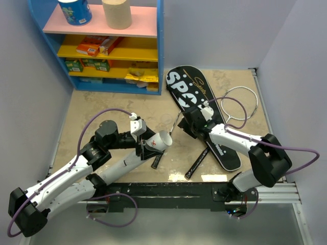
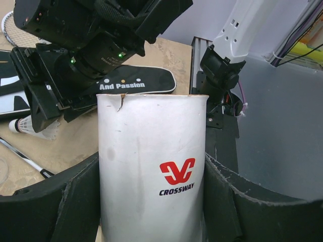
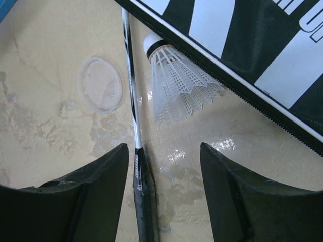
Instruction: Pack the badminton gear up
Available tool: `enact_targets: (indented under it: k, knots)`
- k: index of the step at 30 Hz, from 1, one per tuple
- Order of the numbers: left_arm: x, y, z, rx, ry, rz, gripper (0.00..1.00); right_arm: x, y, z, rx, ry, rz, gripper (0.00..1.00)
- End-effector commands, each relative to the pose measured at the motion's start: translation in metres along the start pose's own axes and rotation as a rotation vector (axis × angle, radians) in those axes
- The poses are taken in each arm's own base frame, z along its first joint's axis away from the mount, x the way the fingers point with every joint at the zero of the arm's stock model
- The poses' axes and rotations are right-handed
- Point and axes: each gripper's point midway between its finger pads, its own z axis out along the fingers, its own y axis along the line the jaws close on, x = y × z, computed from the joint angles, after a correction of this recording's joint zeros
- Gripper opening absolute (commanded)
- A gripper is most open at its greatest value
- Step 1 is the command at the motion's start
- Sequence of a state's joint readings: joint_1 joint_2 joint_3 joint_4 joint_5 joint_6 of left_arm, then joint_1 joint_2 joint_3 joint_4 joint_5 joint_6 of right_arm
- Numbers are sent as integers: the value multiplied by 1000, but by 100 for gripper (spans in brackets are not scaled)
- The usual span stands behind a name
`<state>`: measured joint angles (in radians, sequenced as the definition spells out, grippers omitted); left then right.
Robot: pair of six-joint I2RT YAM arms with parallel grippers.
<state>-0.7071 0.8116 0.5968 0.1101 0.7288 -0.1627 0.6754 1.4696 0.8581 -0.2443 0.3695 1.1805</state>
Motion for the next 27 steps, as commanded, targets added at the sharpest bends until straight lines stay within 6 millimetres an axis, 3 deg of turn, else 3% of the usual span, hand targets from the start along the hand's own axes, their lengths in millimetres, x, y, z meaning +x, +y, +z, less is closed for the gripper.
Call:
enact_targets:
  k: [1,17,27]
  knots:
    - [-27,-3,0,13,-68,94,7,-21,23,4,-36,-74,97,61]
    - [-26,-4,1,20,-63,93,7,-42,4,49,52,-118,146,45]
    - [-25,-2,1,14,-60,90,7,-56,7,53,39,-151,161,19]
